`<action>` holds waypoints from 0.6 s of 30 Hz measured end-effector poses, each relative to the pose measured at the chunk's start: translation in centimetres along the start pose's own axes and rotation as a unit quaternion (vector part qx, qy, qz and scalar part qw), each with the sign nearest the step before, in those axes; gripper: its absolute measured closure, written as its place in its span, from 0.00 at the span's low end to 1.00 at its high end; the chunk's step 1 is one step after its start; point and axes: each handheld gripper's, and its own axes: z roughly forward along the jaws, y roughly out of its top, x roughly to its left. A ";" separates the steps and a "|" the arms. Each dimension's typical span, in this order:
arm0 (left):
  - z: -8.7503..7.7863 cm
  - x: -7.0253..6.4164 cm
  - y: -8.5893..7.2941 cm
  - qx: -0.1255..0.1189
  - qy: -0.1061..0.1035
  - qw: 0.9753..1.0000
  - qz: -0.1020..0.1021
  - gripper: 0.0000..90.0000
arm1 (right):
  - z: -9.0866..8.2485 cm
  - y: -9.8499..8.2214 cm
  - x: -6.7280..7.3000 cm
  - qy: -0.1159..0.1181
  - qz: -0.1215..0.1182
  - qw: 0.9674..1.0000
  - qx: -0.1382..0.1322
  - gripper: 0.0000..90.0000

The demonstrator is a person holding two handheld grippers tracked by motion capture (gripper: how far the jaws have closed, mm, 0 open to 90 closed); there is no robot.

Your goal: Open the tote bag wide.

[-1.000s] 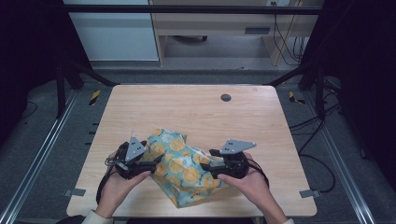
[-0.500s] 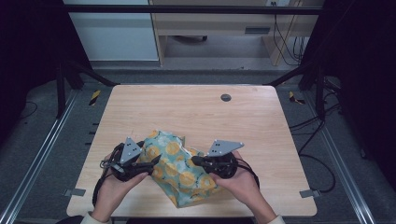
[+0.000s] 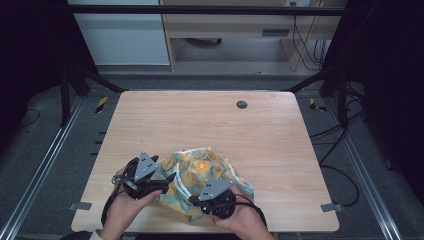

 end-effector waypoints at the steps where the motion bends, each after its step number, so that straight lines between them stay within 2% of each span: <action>1: 0.3 0.1 -0.1 -0.003 0.006 1.000 -0.002 0.24 | 0.2 -0.1 0.0 0.000 -0.001 1.000 0.003 0.99; 3: 0.7 0.3 -0.1 -0.005 0.004 1.000 -0.011 0.24 | 0.6 -0.4 0.2 -0.002 -0.004 1.000 0.011 0.99; 5: 1.0 0.6 -0.1 -0.006 -0.007 1.000 -0.026 0.23 | 0.8 -0.6 0.4 0.000 -0.006 1.000 0.014 0.99; 8: 1.8 0.6 0.0 -0.002 -0.005 1.000 -0.025 0.26 | 0.9 -0.6 0.7 0.002 -0.007 1.000 0.017 0.98; 10: 2.4 0.6 -0.2 0.017 -0.010 1.000 -0.023 0.37 | 0.9 -0.6 0.7 0.001 -0.007 1.000 0.017 0.98; 11: 2.5 0.6 -0.3 0.020 -0.011 0.999 -0.029 0.45 | 0.9 -0.6 0.7 0.000 -0.006 1.000 0.017 0.98; 12: 2.5 0.5 -0.3 0.016 -0.010 0.999 -0.027 0.57 | 0.9 -0.6 0.7 -0.002 -0.005 1.000 0.017 0.98; 13: 2.2 0.3 -0.4 0.015 -0.010 1.000 -0.016 0.66 | 0.9 -0.6 0.7 -0.002 -0.004 1.000 0.018 0.98; 16: 0.7 -0.1 -0.1 -0.017 -0.016 1.000 -0.008 0.87 | 0.8 -0.5 0.6 -0.005 0.002 1.000 0.016 0.97; 18: -0.3 -0.3 0.0 -0.034 -0.019 0.999 -0.006 0.94 | 0.7 -0.5 0.6 -0.005 0.004 1.000 0.016 0.96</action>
